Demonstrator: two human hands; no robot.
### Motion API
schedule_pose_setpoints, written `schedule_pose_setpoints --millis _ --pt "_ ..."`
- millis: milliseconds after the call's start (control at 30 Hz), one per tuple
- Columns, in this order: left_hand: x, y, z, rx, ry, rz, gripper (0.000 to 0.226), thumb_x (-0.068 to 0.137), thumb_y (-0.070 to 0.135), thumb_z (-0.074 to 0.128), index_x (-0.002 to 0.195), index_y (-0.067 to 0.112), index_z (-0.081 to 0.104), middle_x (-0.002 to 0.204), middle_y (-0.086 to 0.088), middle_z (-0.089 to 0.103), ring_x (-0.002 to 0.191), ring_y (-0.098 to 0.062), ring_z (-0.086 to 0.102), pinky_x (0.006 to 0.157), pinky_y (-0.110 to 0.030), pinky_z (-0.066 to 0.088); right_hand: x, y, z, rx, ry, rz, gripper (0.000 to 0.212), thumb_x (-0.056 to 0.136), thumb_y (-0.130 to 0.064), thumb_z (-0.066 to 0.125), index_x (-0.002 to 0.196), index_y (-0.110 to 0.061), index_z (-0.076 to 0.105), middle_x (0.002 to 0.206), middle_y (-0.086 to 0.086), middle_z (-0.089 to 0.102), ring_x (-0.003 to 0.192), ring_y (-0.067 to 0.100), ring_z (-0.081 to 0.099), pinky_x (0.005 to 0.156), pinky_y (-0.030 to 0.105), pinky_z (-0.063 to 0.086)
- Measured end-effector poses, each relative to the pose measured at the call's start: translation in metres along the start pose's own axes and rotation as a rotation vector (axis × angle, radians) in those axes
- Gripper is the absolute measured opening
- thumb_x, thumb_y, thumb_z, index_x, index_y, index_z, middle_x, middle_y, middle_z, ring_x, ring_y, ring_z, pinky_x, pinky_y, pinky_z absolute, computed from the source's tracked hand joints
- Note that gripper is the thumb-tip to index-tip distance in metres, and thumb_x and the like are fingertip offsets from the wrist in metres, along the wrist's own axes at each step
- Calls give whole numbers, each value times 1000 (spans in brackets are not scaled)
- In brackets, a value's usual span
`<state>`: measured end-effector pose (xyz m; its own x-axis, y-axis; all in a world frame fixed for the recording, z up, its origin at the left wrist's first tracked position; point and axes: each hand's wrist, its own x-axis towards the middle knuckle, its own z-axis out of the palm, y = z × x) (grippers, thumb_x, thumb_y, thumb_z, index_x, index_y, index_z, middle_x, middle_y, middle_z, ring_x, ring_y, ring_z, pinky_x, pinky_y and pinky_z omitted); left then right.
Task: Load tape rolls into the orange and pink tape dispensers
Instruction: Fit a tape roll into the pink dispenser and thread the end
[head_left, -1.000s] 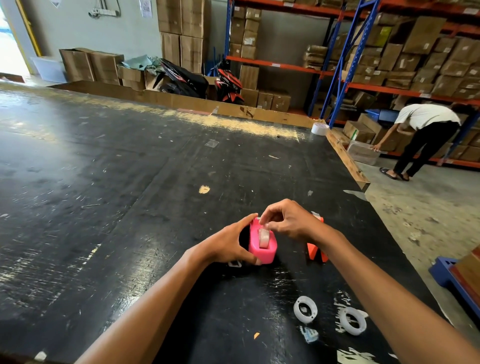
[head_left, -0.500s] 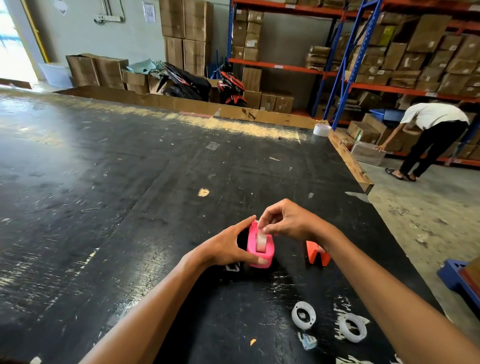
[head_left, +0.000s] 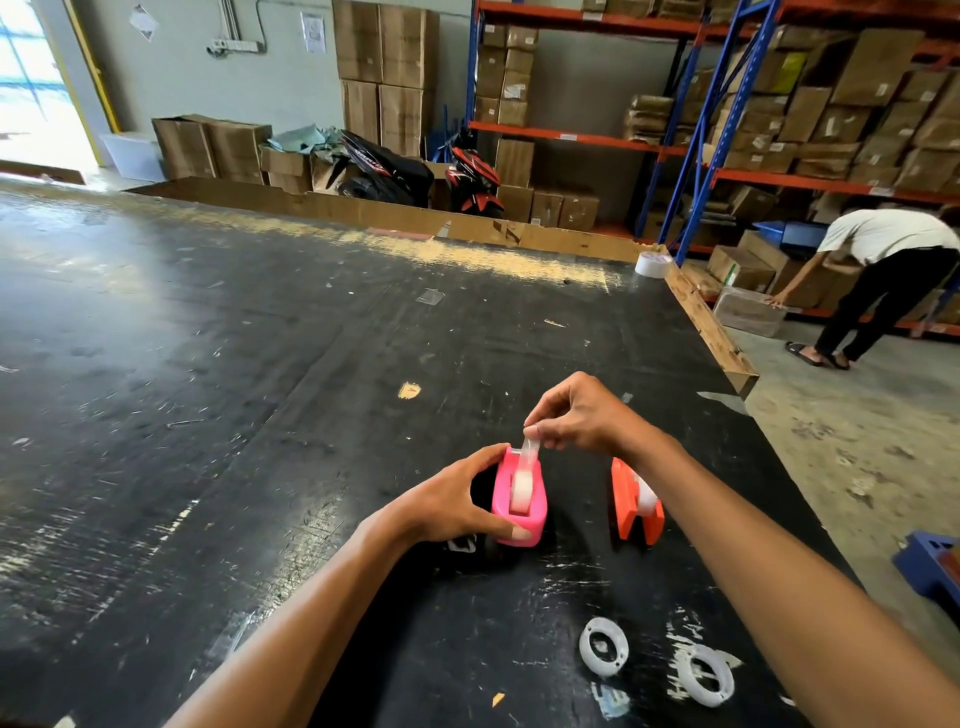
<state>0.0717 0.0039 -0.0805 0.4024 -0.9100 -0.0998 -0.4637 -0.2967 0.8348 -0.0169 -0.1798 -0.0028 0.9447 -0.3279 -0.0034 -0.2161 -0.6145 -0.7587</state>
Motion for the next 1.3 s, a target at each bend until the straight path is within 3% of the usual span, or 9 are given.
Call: schedule_pose_setpoints --millis 167,367,633,833,900,1033,1133,1200,1300 --pt "0 -1 2 -36 19 -15 107 63 33 90 149 27 28 139 19 43 131 4 39 105 -14 27 13 7 3 22 -35 8 8 77 -2 75 82 4 74 60 9 67 47 5 59 50 17 48" --pt "0 -2 2 -70 13 -25 106 62 29 90 148 28 27 134 24 41 126 12 37 94 1 25 22 22 12 66 -23 -9 6 74 -3 77 79 -1 75 63 10 70 58 18 60 58 28 50" --pt "-1 -1 3 -97 20 -32 111 61 28 92 149 27 25 144 18 40 132 10 34 105 -10 24 25 29 18 40 -114 69 13 79 -3 72 90 4 74 65 7 65 47 0 55 50 16 44" --pt "-2 1 3 -97 22 -31 111 61 27 91 150 25 26 144 17 40 132 9 34 107 -11 24 22 30 15 -13 -102 111 13 80 -11 75 91 -4 72 71 5 63 63 9 56 54 16 46" --pt "-2 1 3 -99 16 -29 112 61 26 92 150 24 25 147 15 38 134 7 33 108 -12 23 19 28 15 -14 -58 87 6 81 -8 72 85 -11 72 70 4 63 64 11 55 58 20 47" --pt "-2 0 3 -100 13 -28 111 61 26 91 150 23 25 151 11 39 136 6 33 111 -14 23 12 22 11 -72 -37 88 18 80 -10 60 75 -18 75 72 -1 67 68 8 58 71 27 48" --pt "-2 1 4 -104 16 -22 110 62 24 91 150 23 25 148 13 40 136 5 33 111 -14 24 3 16 11 -126 -97 135 20 79 -21 58 75 -20 78 88 0 74 90 12 66 86 32 52" --pt "-2 1 4 -102 16 -16 109 62 24 91 149 22 26 147 13 40 137 4 33 113 -16 24 -1 14 13 -134 -88 147 22 78 -22 57 71 -25 78 90 -1 75 94 11 66 90 35 53" --pt "-1 1 3 -99 15 -10 107 59 28 92 147 25 31 146 14 44 136 5 37 117 -22 27 -6 13 14 -118 -81 168 24 82 -22 55 81 -22 79 92 -5 75 95 9 66 93 34 52"
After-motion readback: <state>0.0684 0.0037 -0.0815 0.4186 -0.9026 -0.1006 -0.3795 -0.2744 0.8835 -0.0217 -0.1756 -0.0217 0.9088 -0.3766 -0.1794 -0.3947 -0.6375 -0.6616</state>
